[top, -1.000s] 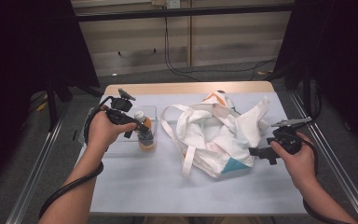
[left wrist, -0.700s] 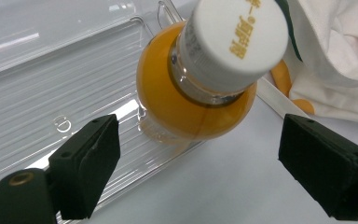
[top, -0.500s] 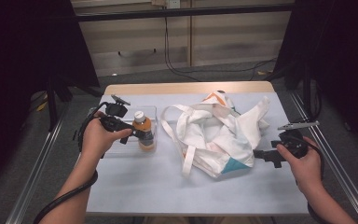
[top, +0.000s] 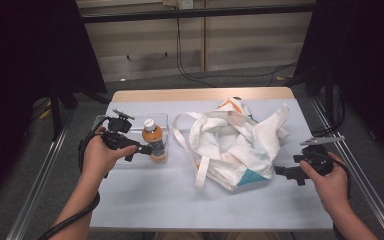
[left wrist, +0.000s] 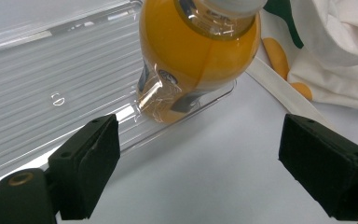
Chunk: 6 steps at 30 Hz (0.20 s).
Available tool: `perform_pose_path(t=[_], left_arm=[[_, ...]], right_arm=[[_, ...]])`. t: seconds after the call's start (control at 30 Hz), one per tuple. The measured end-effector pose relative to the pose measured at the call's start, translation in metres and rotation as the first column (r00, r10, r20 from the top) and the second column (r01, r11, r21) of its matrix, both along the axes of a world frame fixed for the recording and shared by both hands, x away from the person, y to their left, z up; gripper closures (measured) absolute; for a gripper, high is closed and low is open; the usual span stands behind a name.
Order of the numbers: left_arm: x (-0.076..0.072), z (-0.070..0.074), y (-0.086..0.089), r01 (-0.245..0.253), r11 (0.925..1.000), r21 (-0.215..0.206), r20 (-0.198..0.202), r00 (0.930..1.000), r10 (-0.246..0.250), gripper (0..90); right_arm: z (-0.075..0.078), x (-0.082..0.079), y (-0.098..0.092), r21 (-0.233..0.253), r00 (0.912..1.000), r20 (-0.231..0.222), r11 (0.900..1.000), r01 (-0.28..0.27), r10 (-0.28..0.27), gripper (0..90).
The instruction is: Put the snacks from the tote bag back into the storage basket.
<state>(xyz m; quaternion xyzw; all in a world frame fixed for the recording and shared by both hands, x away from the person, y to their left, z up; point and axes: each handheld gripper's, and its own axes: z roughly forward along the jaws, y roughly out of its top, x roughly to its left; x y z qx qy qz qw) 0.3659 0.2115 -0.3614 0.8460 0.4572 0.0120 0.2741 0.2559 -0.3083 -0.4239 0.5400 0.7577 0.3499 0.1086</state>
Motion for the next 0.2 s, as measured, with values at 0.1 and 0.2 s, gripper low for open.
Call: perform_pose_path(t=[0.1,0.2], left_arm=[[-0.0032,-0.0017,0.0015,0.002,1.0000,0.004,0.003,1.0000,-0.002,12.0],[-0.0089,-0.0028,0.0015,0.008,1.0000,-0.001,0.020,0.9998,-0.008,11.7]], right_arm=[[-0.0001,-0.0015,0.0005,-0.007,1.0000,0.006,1.000,-0.001,0.001,8.8],[-0.0008,-0.0024,0.0003,-0.012,0.9999,0.010,1.000,-0.005,0.005,8.6]])
